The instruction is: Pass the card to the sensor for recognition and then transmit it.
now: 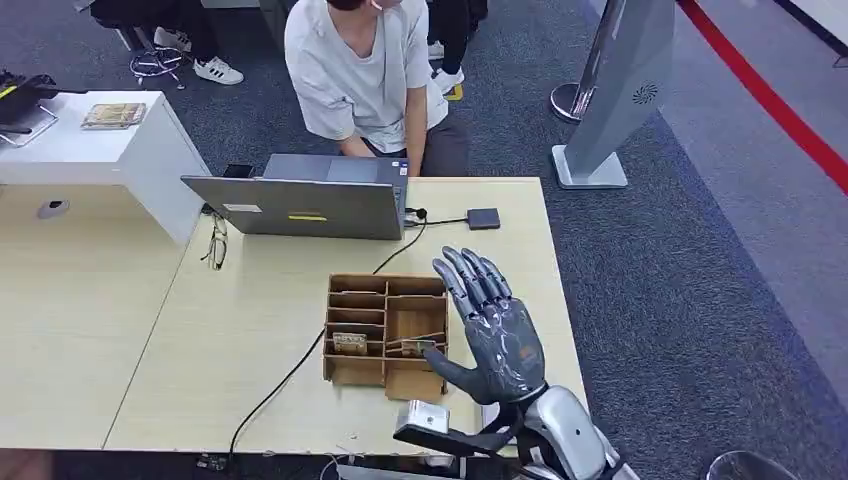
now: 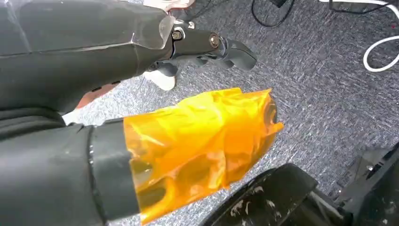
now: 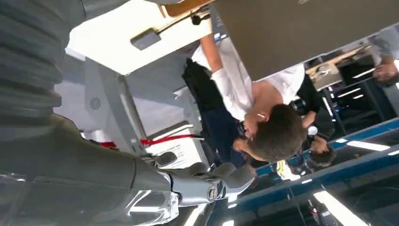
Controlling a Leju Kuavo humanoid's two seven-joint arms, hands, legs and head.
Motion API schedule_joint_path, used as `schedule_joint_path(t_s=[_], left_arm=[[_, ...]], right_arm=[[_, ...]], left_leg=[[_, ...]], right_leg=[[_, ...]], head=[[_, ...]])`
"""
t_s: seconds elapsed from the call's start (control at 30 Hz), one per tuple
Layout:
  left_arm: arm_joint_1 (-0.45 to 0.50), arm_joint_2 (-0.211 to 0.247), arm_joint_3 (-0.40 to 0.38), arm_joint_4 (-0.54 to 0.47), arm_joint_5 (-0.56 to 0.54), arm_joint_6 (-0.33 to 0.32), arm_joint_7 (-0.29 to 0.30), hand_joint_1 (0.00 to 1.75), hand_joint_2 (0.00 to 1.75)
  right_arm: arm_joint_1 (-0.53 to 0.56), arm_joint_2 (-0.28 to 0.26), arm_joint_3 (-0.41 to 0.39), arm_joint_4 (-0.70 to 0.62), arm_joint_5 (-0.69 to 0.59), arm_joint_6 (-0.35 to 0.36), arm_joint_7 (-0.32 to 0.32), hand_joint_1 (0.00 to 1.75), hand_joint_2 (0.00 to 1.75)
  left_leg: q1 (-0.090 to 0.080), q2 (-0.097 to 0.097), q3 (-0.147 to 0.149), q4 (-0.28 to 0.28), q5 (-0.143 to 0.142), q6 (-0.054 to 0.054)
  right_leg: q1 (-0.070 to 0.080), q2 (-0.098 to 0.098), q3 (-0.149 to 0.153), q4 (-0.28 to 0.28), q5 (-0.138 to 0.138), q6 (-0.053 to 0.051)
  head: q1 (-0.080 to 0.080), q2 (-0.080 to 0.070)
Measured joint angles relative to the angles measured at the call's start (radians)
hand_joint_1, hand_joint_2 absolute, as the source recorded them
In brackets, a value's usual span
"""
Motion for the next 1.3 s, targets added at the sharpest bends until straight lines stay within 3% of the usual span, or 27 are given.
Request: schedule_joint_path(t_s=[0.4,1.3], left_arm=[[-0.002,-0.008,0.029,0.0,-0.047,-0.023,-0.002,0.0,0.0],[-0.027,-0.022,0.059,0.0,-0.106,-0.059,-0.02,0.0,0.0]], right_arm=[[-0.068,0.017,0.014,0.099,0.044,0.016,0.06,0.0,1.75],[-0.189,0.088,0.042,0.247,0.03,0.104,0.076,0.0,1.75]], left_leg=[[0.0,0.0,0.0,0.0,0.0,0.0],[0.0,0.0,0.0,0.0,0.0,0.0]], right_leg=[[0.0,0.0,0.0,0.0,0.0,0.0],[0.0,0.0,0.0,0.0,0.0,0.0]], head=[[0.0,0.0],[0.0,0.0]])
